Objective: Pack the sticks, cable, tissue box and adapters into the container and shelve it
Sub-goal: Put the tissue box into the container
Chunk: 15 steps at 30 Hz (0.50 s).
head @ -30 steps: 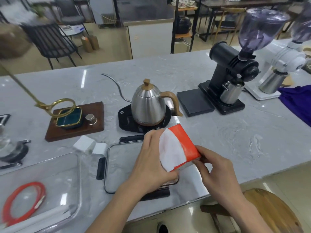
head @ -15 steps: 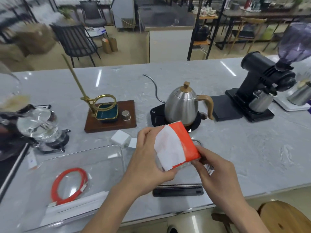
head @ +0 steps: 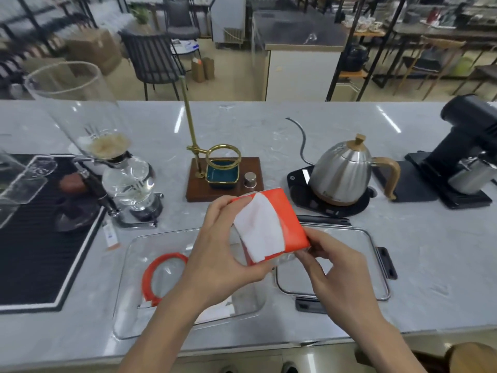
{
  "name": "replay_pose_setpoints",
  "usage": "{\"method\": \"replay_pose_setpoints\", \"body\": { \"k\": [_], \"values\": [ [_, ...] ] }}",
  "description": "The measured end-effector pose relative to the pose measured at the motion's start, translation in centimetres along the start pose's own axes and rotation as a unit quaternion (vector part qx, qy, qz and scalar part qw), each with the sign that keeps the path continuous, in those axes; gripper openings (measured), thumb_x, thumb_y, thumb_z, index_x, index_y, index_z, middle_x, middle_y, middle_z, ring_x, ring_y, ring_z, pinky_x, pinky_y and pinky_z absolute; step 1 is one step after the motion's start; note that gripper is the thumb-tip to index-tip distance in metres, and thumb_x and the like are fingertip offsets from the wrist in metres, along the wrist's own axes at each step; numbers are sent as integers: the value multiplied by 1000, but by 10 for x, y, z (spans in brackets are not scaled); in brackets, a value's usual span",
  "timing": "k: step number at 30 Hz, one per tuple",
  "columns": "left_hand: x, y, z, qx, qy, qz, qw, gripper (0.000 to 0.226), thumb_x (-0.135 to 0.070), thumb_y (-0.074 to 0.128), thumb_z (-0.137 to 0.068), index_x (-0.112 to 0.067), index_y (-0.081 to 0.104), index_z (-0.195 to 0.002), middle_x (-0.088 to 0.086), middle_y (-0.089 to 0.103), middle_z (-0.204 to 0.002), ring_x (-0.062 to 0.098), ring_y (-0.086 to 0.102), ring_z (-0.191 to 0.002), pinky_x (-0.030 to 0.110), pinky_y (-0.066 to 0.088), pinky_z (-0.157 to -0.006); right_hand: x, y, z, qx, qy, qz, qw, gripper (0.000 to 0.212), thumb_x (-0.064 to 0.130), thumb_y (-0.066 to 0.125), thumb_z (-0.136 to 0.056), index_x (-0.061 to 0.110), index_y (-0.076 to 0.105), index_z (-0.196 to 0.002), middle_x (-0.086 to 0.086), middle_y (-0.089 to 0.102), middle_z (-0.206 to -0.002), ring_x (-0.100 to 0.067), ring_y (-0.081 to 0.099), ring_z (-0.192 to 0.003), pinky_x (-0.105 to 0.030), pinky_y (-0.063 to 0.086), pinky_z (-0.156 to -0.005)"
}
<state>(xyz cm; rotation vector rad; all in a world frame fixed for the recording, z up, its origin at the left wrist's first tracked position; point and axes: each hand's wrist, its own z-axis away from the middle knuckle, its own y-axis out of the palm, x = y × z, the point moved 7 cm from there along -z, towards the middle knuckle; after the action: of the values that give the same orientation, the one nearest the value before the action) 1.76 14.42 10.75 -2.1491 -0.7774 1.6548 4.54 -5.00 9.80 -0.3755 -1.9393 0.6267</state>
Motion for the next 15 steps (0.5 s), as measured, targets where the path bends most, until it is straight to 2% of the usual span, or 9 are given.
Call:
{"method": "replay_pose_setpoints", "body": {
  "k": [3,6,8,11,15],
  "values": [
    [11,-16,4,-9,5,6,1000,96,-44,88,-55,-35,44,-139,-14,40,-139,2,43,-130,10,38,-99,10,17,-3,7,-2,-1,1000,35,7,73,-84,21,69,-116,18,72,-94,-2,67,-83,-17,51,-78],
    [22,-29,6,-14,-3,14,1000,96,-43,90,-54,-37,46,-139,-16,41,-140,4,44,-132,21,45,-100,18,29,-4,18,-2,-14,1000,37,1,73,-83,20,69,-115,16,73,-89,2,66,-79,-8,48,-75],
    [29,-36,8,-15,-3,12,1000,96,-46,90,-53,-37,47,-138,-17,42,-141,4,43,-133,24,45,-100,22,37,-5,24,4,-20,1000,39,0,73,-82,22,68,-114,15,73,-89,2,66,-79,-6,47,-75],
    [39,-46,9,-14,-6,4,1000,95,-45,93,-53,-37,49,-137,-17,44,-141,2,43,-134,23,43,-104,30,47,-5,19,14,-36,999,46,0,73,-82,34,64,-111,19,72,-90,-1,66,-84,-6,46,-76],
    [52,-55,13,-4,-13,11,1000,96,-39,96,-52,-37,50,-136,-20,46,-141,3,45,-132,34,51,-99,35,59,-4,44,37,-60,997,54,0,73,-82,47,59,-105,22,69,-96,-4,67,-85,-10,50,-77]
  ]
}}
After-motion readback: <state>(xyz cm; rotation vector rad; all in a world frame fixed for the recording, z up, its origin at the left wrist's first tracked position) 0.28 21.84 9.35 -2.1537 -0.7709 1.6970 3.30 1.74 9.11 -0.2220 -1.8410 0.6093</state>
